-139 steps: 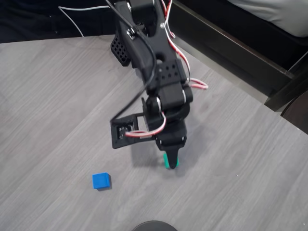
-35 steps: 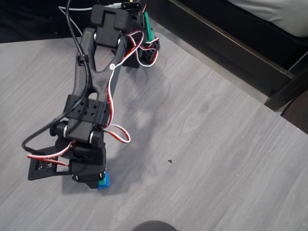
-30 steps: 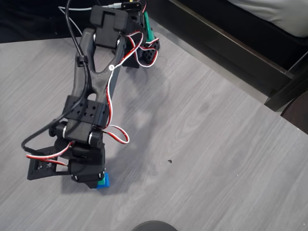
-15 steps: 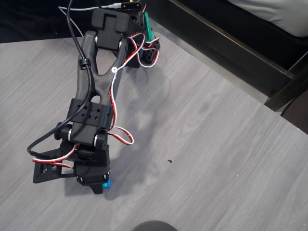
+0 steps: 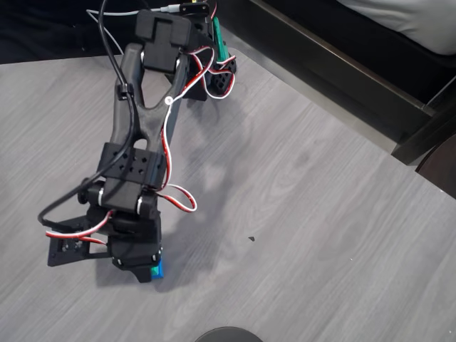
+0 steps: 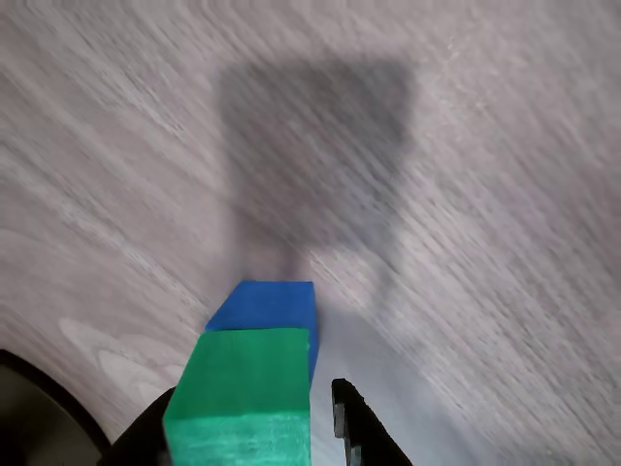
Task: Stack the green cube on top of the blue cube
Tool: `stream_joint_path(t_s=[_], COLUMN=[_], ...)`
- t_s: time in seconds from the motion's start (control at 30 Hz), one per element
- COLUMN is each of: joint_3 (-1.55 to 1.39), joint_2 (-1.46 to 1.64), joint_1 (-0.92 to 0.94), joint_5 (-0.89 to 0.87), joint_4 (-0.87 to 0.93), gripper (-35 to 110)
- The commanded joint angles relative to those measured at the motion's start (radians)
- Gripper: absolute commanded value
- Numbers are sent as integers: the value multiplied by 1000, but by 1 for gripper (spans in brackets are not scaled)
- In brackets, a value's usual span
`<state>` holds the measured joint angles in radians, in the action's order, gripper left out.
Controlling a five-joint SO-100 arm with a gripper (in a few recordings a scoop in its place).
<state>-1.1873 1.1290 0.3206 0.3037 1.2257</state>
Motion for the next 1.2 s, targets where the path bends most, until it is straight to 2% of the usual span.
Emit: stream_joint_path(t_s=[0.0,0.53,0.77,0.93,1.17], joint_3=[40,31,-5,-449,-1034], joint_2=[84,222,448,977,1669], joint_1=[-2,-2,6,-15,-153], joint_5=[6,8,6,29,-41], joint_4=[34,104,290,170,127], gripper=[22,23,18,0,0])
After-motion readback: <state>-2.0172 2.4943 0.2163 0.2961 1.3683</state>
